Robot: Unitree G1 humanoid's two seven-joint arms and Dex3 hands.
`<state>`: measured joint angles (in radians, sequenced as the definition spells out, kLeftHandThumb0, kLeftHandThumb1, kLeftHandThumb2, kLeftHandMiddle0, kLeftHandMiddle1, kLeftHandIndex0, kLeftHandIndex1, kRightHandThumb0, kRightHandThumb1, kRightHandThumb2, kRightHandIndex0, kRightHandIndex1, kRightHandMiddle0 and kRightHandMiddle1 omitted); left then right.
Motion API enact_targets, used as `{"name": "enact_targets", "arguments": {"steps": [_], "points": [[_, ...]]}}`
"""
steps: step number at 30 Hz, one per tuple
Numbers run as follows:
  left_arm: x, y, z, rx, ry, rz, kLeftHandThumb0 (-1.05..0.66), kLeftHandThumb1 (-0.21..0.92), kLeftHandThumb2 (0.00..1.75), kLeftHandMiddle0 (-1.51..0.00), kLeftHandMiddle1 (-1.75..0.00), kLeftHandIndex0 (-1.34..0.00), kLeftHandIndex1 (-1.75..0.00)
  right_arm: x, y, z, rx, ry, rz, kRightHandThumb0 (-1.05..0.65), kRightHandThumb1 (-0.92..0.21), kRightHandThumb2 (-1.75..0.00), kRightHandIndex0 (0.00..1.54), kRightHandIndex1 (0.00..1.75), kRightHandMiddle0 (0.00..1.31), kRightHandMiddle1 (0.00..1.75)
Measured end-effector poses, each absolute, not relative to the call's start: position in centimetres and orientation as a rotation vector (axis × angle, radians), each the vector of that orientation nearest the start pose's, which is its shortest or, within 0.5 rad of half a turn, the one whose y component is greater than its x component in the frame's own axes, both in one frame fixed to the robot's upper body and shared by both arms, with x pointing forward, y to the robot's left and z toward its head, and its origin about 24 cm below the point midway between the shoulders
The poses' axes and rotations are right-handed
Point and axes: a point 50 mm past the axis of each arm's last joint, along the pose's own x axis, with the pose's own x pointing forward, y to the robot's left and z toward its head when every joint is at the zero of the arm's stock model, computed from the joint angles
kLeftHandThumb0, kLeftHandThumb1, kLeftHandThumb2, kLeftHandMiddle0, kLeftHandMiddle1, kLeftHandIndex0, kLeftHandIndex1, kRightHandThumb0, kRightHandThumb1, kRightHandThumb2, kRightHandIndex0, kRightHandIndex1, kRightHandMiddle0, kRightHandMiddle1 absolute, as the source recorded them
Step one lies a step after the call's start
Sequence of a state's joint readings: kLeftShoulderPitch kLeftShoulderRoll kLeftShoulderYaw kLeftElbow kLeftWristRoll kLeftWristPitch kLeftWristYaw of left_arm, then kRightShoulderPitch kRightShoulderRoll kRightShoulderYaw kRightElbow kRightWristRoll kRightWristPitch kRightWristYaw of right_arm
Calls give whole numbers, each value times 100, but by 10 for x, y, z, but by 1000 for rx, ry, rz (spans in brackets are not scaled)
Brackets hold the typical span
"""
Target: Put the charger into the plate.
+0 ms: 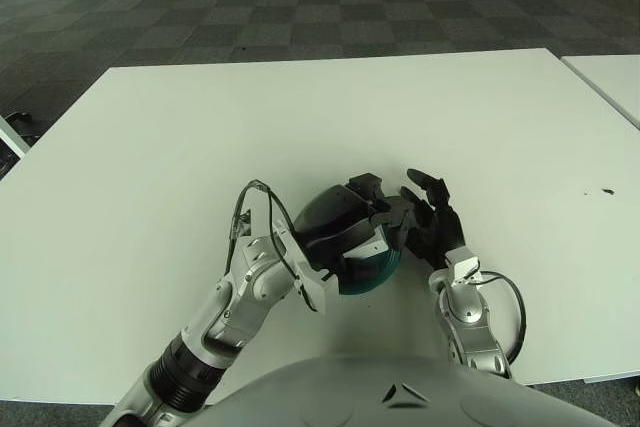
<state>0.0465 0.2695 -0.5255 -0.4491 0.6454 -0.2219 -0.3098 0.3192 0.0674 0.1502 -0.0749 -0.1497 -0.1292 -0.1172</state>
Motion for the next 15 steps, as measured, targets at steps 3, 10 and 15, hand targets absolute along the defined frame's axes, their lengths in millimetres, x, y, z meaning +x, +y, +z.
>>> {"name": "enact_targets", "arguments": {"steps": [3, 10, 15], "points": [[181, 45, 106, 821, -575, -812, -46, 37, 125, -89, -175, -57, -175, 188, -124, 7, -59, 88, -51, -75, -92, -68, 42, 1, 0, 71], [185, 47, 97, 871, -562, -826, -44, 46, 113, -83, -175, -50, -175, 189, -123, 7, -58, 87, -54, -75, -92, -68, 46, 3, 0, 72], [187, 47, 92, 887, -550, -842, -44, 47, 111, -78, -175, -49, -175, 190, -123, 7, -59, 85, -53, -75, -92, -69, 46, 2, 0, 73]]}}
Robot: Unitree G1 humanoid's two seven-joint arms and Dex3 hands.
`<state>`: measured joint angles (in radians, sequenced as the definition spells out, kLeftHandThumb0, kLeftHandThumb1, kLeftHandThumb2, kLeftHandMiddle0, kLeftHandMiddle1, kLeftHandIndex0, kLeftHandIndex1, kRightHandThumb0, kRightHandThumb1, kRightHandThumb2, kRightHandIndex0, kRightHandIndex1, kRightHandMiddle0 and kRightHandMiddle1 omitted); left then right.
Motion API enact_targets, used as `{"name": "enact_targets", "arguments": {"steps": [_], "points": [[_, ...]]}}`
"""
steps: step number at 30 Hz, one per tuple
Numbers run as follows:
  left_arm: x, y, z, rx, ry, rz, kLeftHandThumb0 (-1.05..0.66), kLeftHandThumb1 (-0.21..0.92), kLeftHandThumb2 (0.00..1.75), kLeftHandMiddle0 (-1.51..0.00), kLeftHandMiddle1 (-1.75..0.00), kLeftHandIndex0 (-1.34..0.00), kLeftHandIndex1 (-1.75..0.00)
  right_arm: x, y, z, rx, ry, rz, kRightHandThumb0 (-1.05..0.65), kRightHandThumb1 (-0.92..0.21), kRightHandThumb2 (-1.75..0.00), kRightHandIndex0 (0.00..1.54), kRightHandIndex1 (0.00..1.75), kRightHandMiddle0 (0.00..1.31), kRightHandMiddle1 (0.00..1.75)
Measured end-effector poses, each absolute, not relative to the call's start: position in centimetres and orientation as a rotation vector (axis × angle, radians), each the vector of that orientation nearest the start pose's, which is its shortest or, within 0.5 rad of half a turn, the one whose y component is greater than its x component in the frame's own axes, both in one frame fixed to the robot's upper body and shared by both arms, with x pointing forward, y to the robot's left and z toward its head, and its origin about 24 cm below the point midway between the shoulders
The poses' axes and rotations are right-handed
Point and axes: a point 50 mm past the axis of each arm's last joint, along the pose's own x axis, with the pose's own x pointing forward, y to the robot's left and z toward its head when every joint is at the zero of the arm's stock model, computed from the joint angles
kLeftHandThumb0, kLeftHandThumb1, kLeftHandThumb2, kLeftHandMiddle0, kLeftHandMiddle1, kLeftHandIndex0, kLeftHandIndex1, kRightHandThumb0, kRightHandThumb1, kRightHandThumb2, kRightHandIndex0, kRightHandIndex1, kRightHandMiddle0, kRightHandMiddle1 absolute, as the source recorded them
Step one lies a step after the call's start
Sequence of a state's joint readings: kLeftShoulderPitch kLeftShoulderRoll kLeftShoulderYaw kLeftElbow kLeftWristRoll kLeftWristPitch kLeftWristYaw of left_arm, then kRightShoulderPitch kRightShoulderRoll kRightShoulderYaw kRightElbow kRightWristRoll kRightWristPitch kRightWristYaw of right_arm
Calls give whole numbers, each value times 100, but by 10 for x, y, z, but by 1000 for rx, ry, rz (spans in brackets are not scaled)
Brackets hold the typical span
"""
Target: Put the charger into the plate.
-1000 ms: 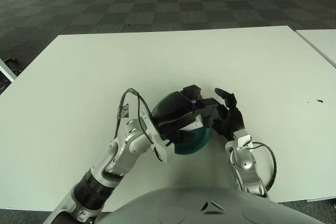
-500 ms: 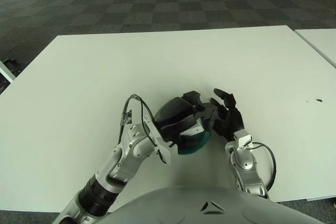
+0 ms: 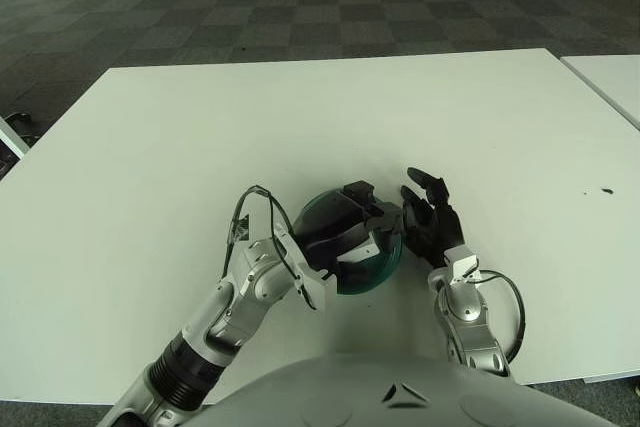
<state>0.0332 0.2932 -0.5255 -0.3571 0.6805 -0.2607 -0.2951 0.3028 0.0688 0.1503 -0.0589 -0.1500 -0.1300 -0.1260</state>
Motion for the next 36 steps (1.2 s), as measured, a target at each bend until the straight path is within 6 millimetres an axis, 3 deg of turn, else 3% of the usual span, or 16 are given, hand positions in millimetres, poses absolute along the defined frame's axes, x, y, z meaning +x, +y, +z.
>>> {"name": "enact_targets", "arguments": {"steps": [8, 10, 11, 13, 22, 32, 36], "points": [[187, 50, 88, 876, -491, -854, -38, 76, 73, -54, -175, -31, -173, 191, -123, 7, -62, 82, -41, -73, -92, -72, 43, 0, 0, 73], [185, 51, 87, 875, -478, -857, -64, 85, 64, -44, -173, -26, -164, 191, -123, 7, -62, 82, -39, -73, -92, -72, 43, 0, 0, 73], [185, 51, 87, 876, -472, -859, -69, 87, 64, -42, -167, -25, -161, 191, -123, 7, -60, 83, -39, -73, -92, -72, 43, 0, 0, 73], [184, 53, 87, 883, -463, -864, -83, 90, 66, -40, -136, -23, -151, 191, -124, 7, -44, 87, -39, -72, -92, -71, 42, 0, 0, 74], [183, 59, 84, 921, -445, -876, -98, 92, 74, -37, -78, -16, -128, 191, -126, 6, 17, 85, -61, -72, -92, -68, 40, 0, 0, 71], [180, 64, 81, 911, -414, -871, -104, 92, 81, -36, -26, -4, -97, 188, -128, 3, -60, 28, -47, -70, -92, -73, 35, 0, 0, 68], [177, 65, 78, 885, -376, -868, -105, 92, 83, -34, -18, -1, -90, 188, -128, 3, -112, 18, -39, -64, -92, -76, 36, 0, 0, 69]]}}
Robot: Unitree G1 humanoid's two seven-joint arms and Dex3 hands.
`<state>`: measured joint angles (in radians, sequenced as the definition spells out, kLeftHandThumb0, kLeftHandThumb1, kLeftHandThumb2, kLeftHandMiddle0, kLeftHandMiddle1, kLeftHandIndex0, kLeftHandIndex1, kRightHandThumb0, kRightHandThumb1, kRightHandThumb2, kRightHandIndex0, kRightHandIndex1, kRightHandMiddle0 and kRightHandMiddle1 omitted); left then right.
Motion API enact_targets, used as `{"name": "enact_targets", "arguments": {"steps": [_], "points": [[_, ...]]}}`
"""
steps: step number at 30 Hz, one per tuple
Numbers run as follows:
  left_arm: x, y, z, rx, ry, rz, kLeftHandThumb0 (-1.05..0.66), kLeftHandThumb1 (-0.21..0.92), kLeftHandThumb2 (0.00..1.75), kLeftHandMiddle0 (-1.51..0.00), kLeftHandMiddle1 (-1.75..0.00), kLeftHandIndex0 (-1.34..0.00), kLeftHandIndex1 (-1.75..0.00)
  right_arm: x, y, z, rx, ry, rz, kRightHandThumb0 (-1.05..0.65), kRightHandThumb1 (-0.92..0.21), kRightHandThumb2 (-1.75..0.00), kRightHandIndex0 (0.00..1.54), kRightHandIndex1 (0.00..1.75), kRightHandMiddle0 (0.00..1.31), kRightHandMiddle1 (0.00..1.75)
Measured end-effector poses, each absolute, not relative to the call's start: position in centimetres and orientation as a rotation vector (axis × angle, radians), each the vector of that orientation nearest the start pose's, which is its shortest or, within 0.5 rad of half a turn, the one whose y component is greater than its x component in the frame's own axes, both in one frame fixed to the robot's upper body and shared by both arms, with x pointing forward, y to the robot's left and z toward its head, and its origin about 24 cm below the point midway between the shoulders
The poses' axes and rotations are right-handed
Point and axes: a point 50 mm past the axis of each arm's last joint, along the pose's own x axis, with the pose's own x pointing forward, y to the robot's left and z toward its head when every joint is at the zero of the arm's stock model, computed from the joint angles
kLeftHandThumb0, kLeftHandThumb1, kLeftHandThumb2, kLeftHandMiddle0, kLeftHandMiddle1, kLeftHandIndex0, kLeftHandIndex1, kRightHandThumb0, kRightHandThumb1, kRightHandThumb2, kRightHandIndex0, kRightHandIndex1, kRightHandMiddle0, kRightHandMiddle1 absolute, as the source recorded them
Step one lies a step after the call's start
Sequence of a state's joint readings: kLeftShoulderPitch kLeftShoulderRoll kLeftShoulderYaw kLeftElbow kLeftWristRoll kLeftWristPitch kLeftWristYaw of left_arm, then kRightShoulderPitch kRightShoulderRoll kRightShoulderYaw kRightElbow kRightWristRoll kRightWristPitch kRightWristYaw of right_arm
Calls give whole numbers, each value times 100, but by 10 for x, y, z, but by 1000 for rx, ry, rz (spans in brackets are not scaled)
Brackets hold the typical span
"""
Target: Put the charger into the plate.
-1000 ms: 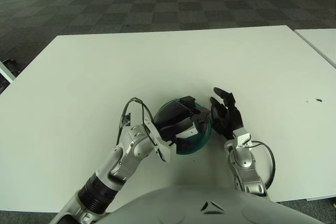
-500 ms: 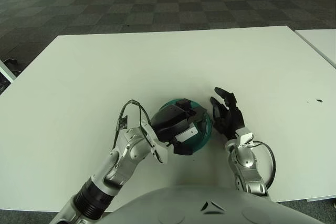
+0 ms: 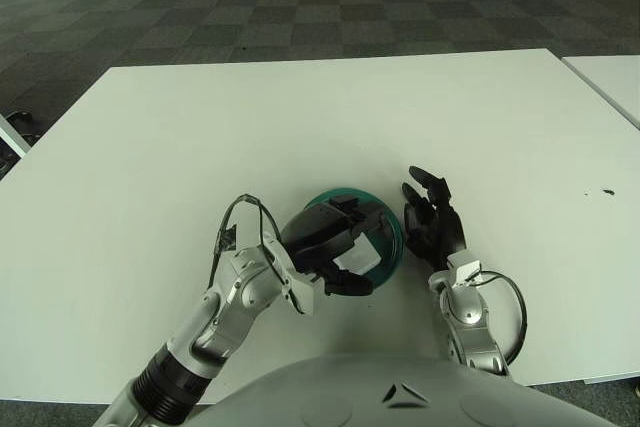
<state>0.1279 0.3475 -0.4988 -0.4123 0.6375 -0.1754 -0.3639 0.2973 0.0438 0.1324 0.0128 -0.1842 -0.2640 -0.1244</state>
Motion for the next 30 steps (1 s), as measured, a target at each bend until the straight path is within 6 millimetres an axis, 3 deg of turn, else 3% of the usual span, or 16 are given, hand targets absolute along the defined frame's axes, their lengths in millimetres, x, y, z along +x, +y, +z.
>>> {"name": "enact_targets", "arguments": {"steps": [5, 20, 27, 30], "points": [[176, 66, 77, 860, -352, -857, -105, 92, 84, -30, -12, 0, -78, 189, -128, 3, -149, 26, -59, -59, -92, -79, 38, 1, 0, 71], [174, 73, 79, 724, -350, -766, -105, 92, 87, -5, 0, 0, -12, 190, -126, 3, -139, 31, -66, -65, -92, -80, 36, 0, 0, 66], [175, 87, 78, 361, -253, -578, -105, 92, 93, -5, -1, -2, -8, 188, -126, 4, -143, 39, -49, -67, -92, -80, 39, 1, 0, 73], [181, 92, 74, 179, -187, -474, -105, 92, 98, -12, 0, -1, -24, 188, -126, 4, -138, 54, -49, -68, -92, -79, 41, 2, 0, 75]]}}
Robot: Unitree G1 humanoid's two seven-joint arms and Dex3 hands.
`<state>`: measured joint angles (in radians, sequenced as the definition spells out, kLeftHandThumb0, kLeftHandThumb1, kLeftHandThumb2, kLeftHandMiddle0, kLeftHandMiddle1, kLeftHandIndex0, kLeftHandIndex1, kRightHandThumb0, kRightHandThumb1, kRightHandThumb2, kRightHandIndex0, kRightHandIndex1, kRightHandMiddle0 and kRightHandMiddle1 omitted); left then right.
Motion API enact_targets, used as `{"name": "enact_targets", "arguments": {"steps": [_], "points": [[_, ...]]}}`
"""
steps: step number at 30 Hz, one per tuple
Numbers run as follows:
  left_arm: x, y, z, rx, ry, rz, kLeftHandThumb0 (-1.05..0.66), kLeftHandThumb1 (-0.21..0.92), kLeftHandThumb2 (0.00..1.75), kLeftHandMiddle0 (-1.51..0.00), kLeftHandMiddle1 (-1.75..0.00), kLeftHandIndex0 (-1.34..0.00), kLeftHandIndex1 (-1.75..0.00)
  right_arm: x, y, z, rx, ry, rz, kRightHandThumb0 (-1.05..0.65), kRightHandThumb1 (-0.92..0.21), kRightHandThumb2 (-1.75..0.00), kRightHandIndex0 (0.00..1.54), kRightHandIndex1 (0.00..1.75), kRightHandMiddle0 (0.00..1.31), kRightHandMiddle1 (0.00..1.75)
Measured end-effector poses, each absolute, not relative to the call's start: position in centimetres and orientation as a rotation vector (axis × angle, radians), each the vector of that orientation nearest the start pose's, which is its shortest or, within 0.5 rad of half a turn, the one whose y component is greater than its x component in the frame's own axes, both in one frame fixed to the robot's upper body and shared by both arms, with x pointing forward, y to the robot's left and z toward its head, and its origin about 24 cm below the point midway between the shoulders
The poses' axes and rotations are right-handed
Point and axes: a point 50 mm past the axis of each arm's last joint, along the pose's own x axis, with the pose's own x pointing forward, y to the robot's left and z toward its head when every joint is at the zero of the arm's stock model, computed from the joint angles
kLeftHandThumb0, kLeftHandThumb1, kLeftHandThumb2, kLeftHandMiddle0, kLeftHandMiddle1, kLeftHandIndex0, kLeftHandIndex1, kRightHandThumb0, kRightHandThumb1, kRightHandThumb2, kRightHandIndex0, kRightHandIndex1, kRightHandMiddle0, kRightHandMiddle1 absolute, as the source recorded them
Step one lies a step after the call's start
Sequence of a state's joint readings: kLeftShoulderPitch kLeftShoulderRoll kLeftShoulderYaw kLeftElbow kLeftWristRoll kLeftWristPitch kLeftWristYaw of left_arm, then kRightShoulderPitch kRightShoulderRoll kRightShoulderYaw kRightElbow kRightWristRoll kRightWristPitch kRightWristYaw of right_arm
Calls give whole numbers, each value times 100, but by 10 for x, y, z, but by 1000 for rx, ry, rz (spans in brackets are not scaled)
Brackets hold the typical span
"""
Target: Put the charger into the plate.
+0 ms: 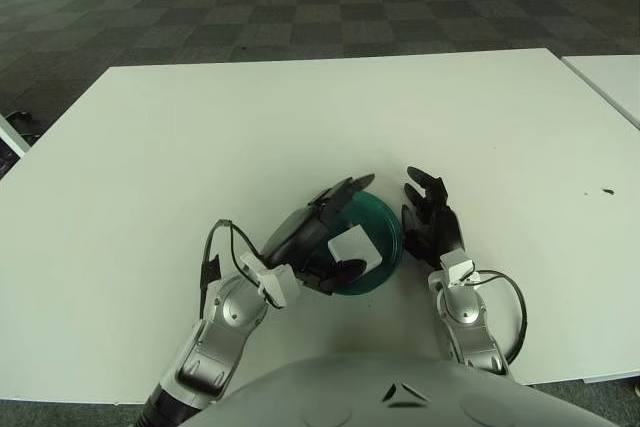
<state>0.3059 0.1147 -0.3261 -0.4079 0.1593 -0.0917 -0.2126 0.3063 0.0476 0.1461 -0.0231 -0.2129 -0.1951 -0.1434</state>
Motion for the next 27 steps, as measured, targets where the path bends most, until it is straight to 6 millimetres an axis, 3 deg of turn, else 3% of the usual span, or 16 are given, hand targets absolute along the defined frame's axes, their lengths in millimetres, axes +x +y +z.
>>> {"name": "enact_targets", "arguments": {"steps": [4, 7, 18, 27], "points": [[188, 102, 65, -71, -66, -310, -105, 92, 101, -22, -1, 0, -49, 188, -125, 5, -109, 70, -50, -68, -92, -77, 43, 3, 0, 75], [190, 109, 58, -147, -8, -243, -103, 92, 103, -26, -1, 0, -60, 188, -125, 6, -92, 77, -52, -67, -92, -76, 43, 2, 0, 72], [192, 140, 41, -163, 114, -74, -97, 92, 104, -33, -2, 0, -73, 185, -126, 7, -85, 95, -50, -65, -92, -74, 43, 2, 0, 73], [193, 146, 32, -147, 145, -39, -94, 92, 105, -37, -3, -1, -77, 183, -126, 9, -60, 106, -43, -65, -92, -75, 41, 1, 0, 73]]}}
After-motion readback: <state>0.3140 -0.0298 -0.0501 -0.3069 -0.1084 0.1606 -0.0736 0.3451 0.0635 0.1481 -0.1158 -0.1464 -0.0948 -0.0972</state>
